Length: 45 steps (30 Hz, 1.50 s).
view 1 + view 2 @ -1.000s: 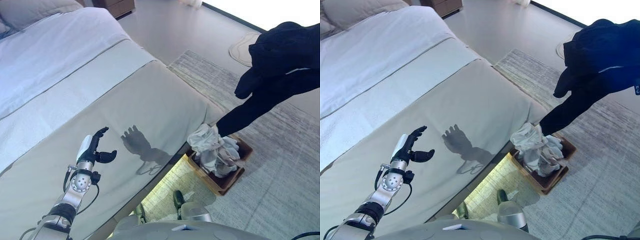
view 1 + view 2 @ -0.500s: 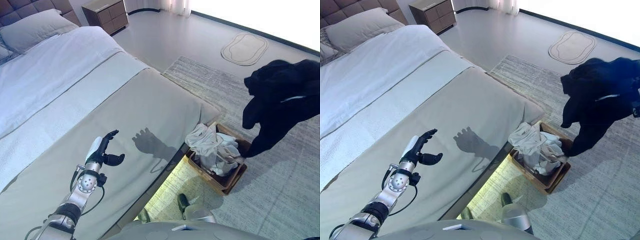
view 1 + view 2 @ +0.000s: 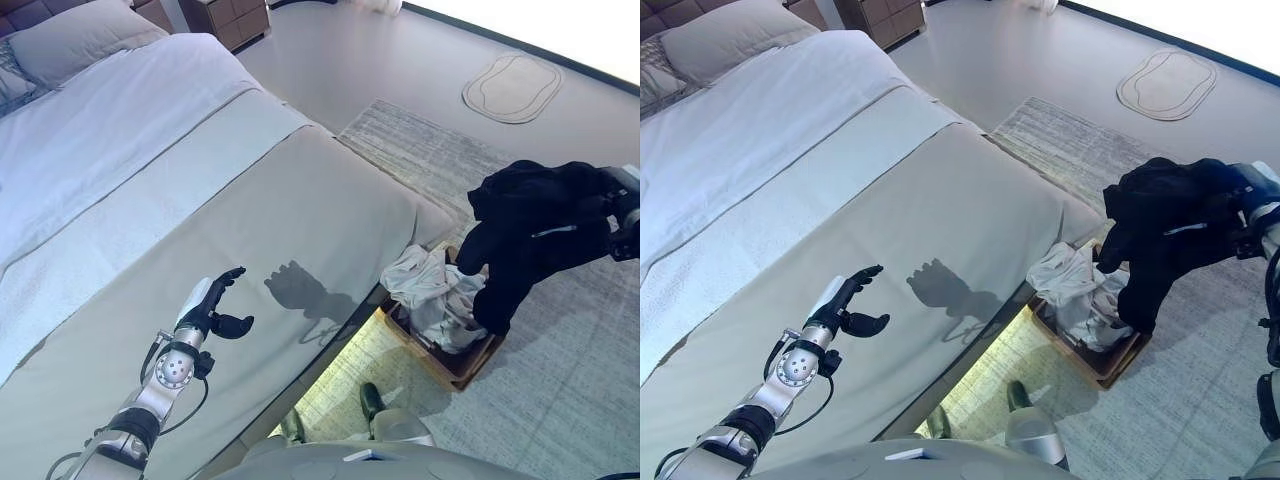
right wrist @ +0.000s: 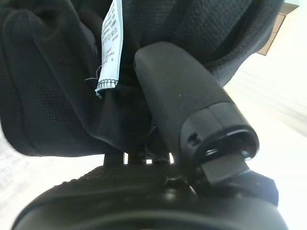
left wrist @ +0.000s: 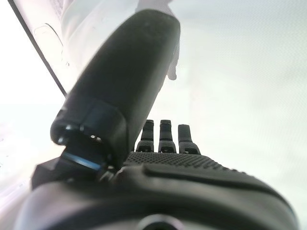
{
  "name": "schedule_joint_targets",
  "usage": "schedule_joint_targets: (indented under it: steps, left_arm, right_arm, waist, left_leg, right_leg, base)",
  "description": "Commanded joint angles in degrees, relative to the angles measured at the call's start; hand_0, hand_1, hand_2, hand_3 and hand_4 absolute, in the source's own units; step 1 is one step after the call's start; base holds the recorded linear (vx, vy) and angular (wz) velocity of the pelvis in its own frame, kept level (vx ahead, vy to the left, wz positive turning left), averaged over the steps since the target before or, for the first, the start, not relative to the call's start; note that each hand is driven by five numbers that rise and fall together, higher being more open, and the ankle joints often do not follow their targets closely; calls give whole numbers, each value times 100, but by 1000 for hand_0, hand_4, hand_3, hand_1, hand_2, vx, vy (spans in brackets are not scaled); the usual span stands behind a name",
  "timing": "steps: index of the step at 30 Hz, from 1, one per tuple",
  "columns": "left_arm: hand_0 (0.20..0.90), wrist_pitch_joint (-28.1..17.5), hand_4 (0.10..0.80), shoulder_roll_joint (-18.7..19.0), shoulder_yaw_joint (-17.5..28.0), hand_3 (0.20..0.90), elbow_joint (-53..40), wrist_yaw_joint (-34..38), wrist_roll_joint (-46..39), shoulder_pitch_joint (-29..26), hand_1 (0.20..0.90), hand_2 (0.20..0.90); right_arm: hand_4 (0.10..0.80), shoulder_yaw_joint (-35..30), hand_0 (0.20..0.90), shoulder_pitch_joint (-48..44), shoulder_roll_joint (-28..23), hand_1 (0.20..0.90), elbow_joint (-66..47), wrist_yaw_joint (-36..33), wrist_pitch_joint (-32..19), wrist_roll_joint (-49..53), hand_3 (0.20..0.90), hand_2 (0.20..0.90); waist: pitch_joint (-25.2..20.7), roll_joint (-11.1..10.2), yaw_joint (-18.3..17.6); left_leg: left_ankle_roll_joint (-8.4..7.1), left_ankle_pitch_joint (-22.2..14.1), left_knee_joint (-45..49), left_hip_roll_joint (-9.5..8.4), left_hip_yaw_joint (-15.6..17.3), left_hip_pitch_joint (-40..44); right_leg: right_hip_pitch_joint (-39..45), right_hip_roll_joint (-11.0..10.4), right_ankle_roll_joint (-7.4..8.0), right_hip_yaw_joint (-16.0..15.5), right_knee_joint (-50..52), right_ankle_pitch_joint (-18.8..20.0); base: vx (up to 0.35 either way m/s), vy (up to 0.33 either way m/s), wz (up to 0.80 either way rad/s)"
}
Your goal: Pick up the clothes from the bed and place them into the basket
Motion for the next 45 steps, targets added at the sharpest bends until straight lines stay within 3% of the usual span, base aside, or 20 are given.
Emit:
schedule_joint_targets:
  steps: [1,15,16,17,26,34,45]
  left_arm:
    - [900,-601,800,259,32,900,78,131,47,-285,900,900]
    - [900,-532,800,217,-53,900,-145,64,-75,-546,900,900]
    - [900,-523,800,209,-64,900,-148,62,-85,-557,900,900]
    - [900,-520,800,206,-63,900,-159,64,-95,-549,900,900]
    - [900,-450,800,199,-96,900,-190,48,-130,-574,900,900]
    - [900,-348,800,237,-34,900,-217,43,-122,-519,900,900]
    - [900,-296,800,235,243,900,-166,128,-112,-278,900,900]
  right_arm:
    - [100,-232,300,-586,-327,300,-105,-227,-333,-145,200,300]
    - [100,-291,300,-180,63,300,350,133,-179,-384,200,300]
    - [578,-290,709,-135,132,709,428,26,-134,-486,678,709]
    - [800,-288,900,-109,155,900,462,-49,-105,-541,900,900]
    - [800,-357,900,48,357,900,519,-342,-257,-447,900,900]
    - [800,-462,900,336,467,900,1,-437,-300,-411,900,900]
    - [800,-661,900,742,545,900,-623,-732,-486,-562,900,900]
  waist:
    - [-365,9,38]
    - [-106,236,-78]
    - [-103,247,-76]
    - [-101,253,-75]
    - [-111,278,-61]
    - [-144,170,-55]
    - [-272,-140,54]
  left_leg:
    - [-159,-807,530,-75,6,76]
    - [-178,-823,555,-94,102,34]
    - [-183,-824,568,-90,107,35]
    - [-184,-825,567,-91,109,42]
    - [-185,-815,524,-76,85,100]
    - [-179,-791,473,-70,42,119]
    - [-174,-746,400,4,-75,155]
  right_leg:
    - [-404,-169,278,-291,610,-337]
    - [-561,-221,315,-227,624,-283]
    - [-547,-225,317,-221,612,-276]
    - [-538,-224,318,-217,602,-271]
    - [-485,-215,334,-215,569,-258]
    - [-441,-183,335,-190,561,-261]
    - [-348,-116,300,-233,573,-285]
  base:
    - [0,0,0]
    - [-32,5,-1]
    - [0,0,0]
    - [0,0,0]
    - [0,0,0]
    - [14,-2,1]
    - [39,-11,4]
